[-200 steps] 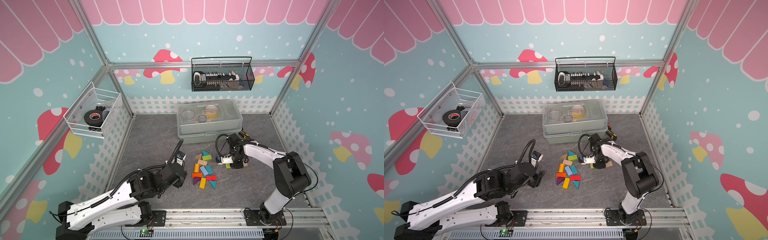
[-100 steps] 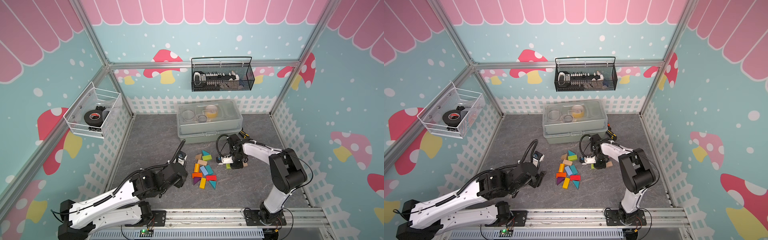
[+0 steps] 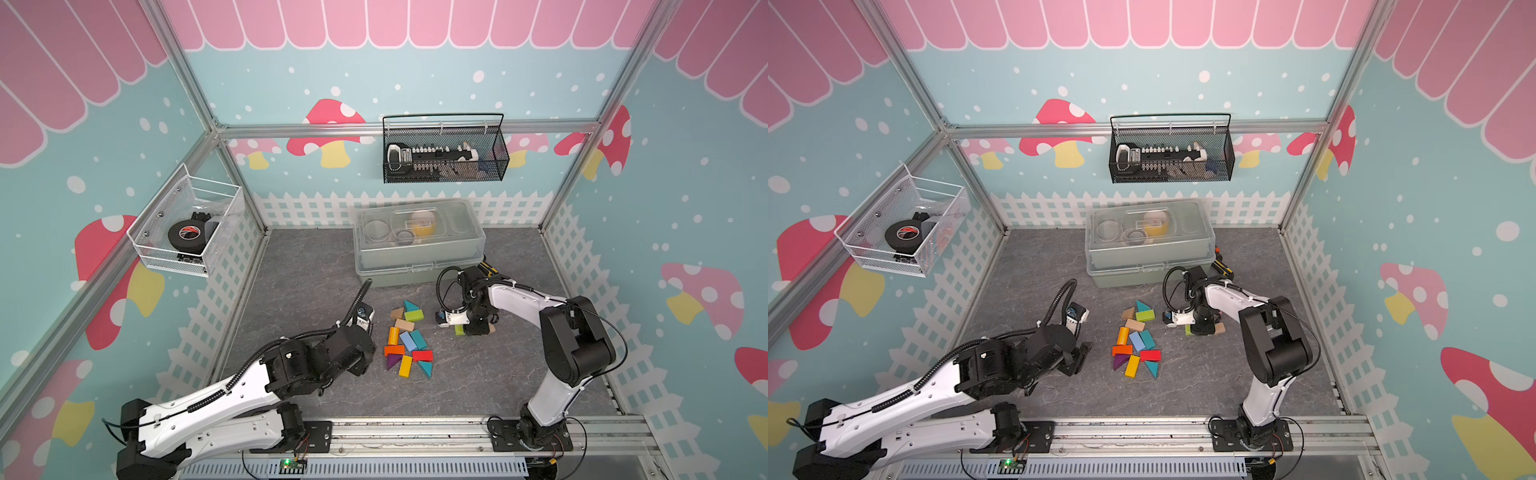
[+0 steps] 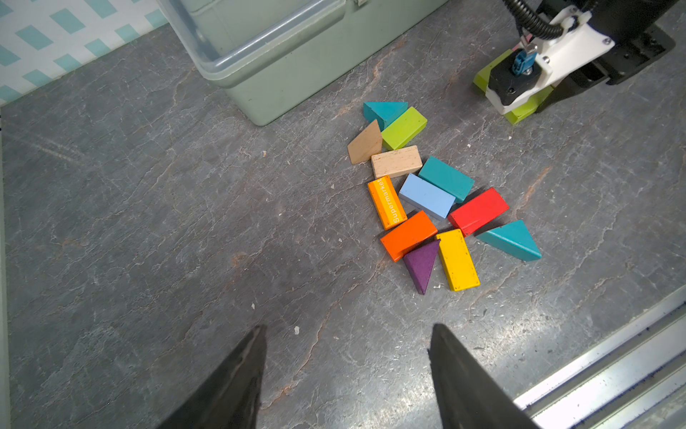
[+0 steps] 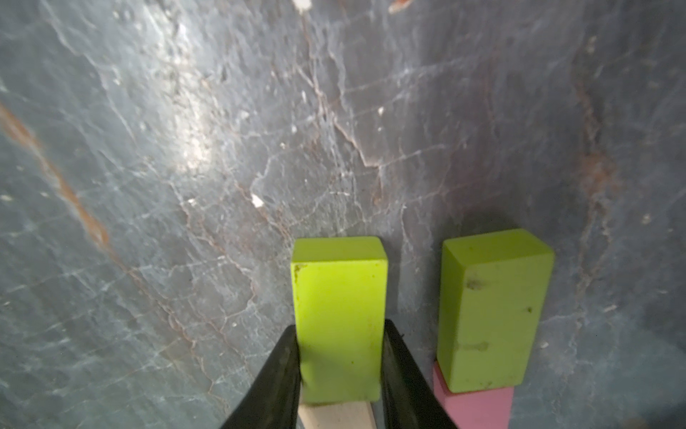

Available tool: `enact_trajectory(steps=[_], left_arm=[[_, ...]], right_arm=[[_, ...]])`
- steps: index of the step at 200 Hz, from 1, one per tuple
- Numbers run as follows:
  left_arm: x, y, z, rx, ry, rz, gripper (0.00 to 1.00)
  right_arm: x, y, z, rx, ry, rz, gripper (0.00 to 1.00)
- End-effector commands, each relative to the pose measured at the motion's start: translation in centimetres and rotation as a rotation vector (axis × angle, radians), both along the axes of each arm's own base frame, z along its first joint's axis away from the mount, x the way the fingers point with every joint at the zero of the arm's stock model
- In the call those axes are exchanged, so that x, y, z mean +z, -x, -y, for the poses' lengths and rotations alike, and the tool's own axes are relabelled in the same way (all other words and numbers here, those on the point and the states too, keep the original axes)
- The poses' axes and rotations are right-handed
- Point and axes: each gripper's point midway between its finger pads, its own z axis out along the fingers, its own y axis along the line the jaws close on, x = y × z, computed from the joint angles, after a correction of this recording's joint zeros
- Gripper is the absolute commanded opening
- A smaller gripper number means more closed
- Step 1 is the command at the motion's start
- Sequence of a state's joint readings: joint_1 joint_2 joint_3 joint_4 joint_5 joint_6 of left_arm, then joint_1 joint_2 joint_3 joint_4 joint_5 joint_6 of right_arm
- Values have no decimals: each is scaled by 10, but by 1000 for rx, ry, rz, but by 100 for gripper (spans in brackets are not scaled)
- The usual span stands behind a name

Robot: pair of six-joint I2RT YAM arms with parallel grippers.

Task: Assemble a piece of candy with building blocks
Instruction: Assemble the building block at the center of the board, then pick up the building block from the center of the board.

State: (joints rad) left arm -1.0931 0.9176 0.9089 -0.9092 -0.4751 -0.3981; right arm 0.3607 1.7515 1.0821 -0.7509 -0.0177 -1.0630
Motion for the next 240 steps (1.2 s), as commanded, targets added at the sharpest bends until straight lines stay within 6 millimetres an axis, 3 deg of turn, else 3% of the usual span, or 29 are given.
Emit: enact_trajectory(steps=[1,61,112,137,147,161,183,217,240], left_arm=[[-4,2,-4,15,-12,-11,69],[-4,2,-4,17,-13,-11,69],[-5,1,-3,18,-19,-17,69],[-7,0,0,33,-13,-28,69],[-8,-1,4,44,0,-38,69],[-10,-6,12,83,53,-63,69],[-20,-15,37,136,168,-156,69],[-45,-35,82,162,196,-240,68],[-62,-53,116,113,143,-274,68]], right_arm=[[-1,2,1,12,4,-9,36],[10,0,-7,-7,-53,11,41],[46,1,-23,-83,-191,82,46],[77,-8,-33,-236,-312,171,47],[88,-19,-28,-417,-368,238,49],[104,-25,-28,-587,-472,310,51],[126,-8,-43,-709,-735,314,57],[154,6,-21,-945,-963,447,57],[154,17,-12,-1029,-1050,460,56]])
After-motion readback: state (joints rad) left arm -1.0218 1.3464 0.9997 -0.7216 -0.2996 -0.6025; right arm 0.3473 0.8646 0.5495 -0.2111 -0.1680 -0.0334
